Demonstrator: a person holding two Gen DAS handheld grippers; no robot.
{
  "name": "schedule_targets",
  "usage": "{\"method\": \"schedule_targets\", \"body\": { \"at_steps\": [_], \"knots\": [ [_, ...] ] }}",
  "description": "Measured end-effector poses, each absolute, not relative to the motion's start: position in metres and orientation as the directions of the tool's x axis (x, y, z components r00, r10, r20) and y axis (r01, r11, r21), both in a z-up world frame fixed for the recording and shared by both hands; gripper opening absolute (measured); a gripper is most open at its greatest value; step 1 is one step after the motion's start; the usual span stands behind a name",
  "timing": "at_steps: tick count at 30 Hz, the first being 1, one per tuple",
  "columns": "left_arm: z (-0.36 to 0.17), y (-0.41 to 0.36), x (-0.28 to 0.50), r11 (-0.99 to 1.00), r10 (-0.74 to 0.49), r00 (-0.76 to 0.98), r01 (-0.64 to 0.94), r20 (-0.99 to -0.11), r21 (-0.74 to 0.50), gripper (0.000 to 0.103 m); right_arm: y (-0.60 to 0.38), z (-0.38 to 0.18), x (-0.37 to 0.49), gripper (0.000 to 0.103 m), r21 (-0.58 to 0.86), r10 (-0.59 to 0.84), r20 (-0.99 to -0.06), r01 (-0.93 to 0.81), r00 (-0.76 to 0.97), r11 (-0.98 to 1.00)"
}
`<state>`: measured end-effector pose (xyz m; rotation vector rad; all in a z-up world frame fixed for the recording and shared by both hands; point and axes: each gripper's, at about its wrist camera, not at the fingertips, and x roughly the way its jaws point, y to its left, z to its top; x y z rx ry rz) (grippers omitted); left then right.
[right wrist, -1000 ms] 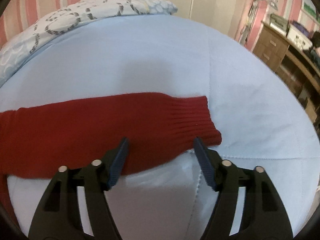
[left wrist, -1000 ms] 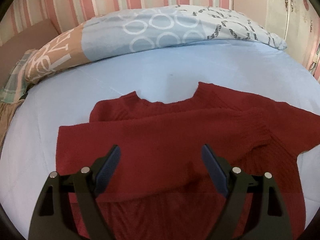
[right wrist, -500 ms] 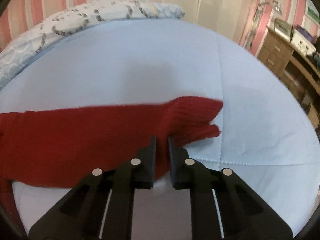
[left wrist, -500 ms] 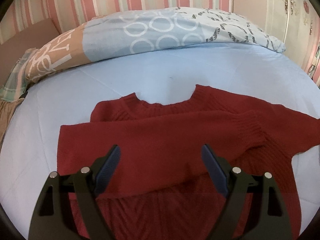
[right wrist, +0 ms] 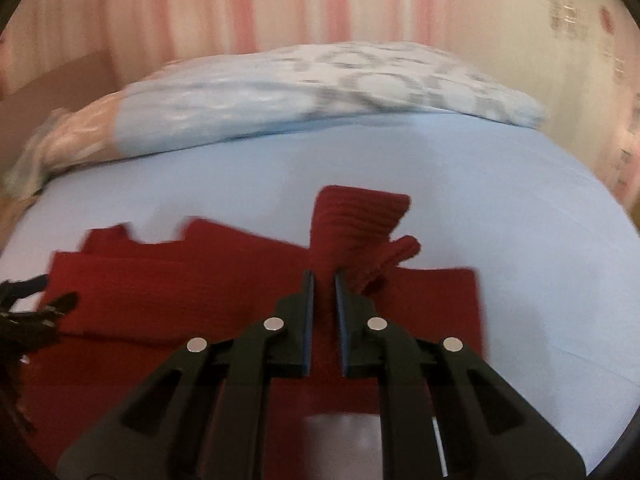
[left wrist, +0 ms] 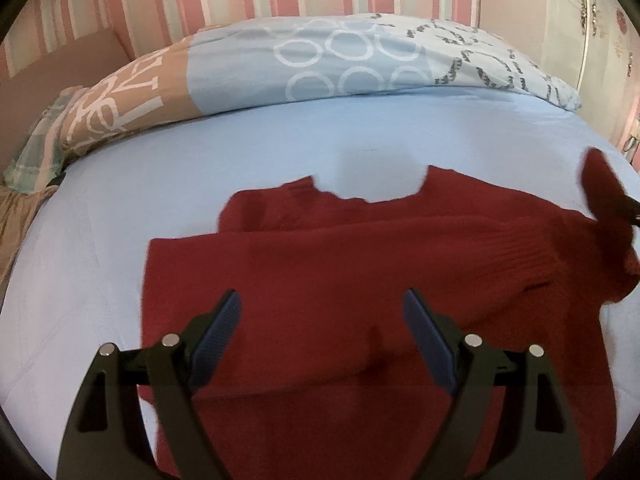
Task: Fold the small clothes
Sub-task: 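Fold the sleeve and sweater side inward with the right gripper, release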
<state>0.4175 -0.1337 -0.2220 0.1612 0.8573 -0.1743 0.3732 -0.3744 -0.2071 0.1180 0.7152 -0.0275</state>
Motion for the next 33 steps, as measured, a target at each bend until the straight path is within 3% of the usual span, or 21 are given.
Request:
{"method": "schedule_targets", "body": {
  "at_steps": [6,10,14,20,27,33],
  "knots": [
    [-0.220,-0.111,0.419,0.981,-0.067,0.643,0.181,-0.763,0.066,0.084,-0.293,-0.248,0.401,0.012,0.055,0.100,-0.747,-0.088,0.657,0.995],
    [-0.222,-0.108,0.418,0.981,-0.071,0.641,0.183,-0.764,0.062,0.083,-0.298,-0.256,0.389,0.021,0.138,0.187,-0.751,-0.126,0.634,0.982],
    [-0.227,-0.113,0.417,0.981,-0.098,0.626,0.194,-0.774,0.033,0.083,-0.310,-0.250,0.378,0.040,0.130,0.173,-0.739,-0.115,0.651,0.985],
    [-0.238,-0.148,0.414,0.969,-0.142,0.600,0.247,-0.787,0.014,0.084,-0.336,-0.254,0.363,0.040,0.117,0.139,-0.743,-0.077,0.655,0.990],
    [-0.248,-0.183,0.411,0.953,-0.193,0.574,0.303,-0.796,-0.013,0.084,-0.378,-0.257,0.345,0.050,0.092,0.061,-0.733,0.010,0.678,0.996],
    [-0.249,-0.214,0.417,0.951,-0.196,0.566,0.310,-0.800,-0.014,0.084,-0.401,-0.263,0.335,0.055,0.165,0.067,-0.713,0.075,0.698,0.983]
  ]
}}
